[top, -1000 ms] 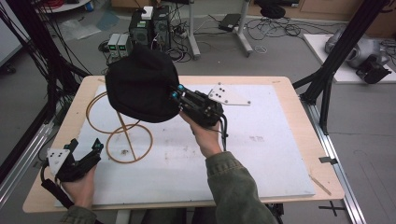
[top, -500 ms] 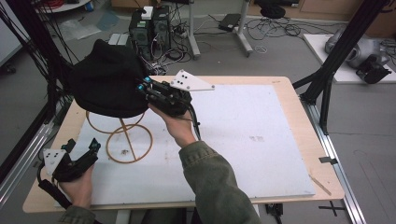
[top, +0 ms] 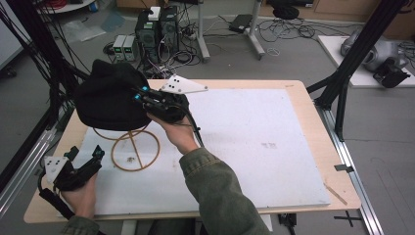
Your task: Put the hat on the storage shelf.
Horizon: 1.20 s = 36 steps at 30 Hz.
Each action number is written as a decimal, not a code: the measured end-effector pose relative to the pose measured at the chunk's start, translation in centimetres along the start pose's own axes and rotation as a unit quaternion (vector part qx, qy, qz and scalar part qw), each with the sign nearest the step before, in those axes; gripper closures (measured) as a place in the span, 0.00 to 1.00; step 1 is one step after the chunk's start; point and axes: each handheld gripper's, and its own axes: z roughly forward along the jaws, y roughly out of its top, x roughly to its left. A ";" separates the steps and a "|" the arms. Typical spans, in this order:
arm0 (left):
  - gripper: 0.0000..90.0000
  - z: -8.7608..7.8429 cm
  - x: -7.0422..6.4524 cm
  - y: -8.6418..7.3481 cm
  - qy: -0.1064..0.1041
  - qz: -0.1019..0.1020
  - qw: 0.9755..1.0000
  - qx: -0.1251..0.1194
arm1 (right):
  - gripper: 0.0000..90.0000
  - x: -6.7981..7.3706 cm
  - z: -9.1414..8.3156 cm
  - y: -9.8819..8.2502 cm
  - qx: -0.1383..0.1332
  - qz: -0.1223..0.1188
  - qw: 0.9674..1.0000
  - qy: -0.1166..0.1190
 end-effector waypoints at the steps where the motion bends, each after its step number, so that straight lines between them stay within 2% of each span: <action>1: 0.22 0.0 0.0 0.0 0.000 0.000 1.000 0.000 | 0.96 0.0 0.1 -0.1 0.003 -0.001 1.000 0.000; 5: 0.22 0.0 0.1 0.0 0.002 -0.002 1.000 0.000 | 0.97 0.4 0.6 -0.4 0.021 -0.005 1.000 0.007; 15: 0.22 0.0 0.2 0.0 0.002 -0.003 1.000 0.001 | 0.96 0.7 0.8 -0.8 0.023 -0.003 1.000 0.006; 19: 0.22 0.0 0.2 0.0 0.003 -0.003 1.000 0.001 | 0.90 0.5 0.7 -1.5 0.029 0.012 0.999 0.008; 26: 0.22 0.1 0.1 -0.1 0.000 0.002 1.000 0.003 | 0.88 0.7 0.5 -2.2 0.028 0.011 1.000 0.005; 34: 0.22 0.1 0.1 -0.1 0.000 0.002 1.000 0.004 | 0.80 0.6 0.2 -2.3 0.027 0.015 1.000 0.005; 36: 0.22 0.1 0.1 -0.1 0.000 0.001 1.000 0.003 | 0.76 0.6 0.1 -2.3 0.025 0.016 1.000 0.006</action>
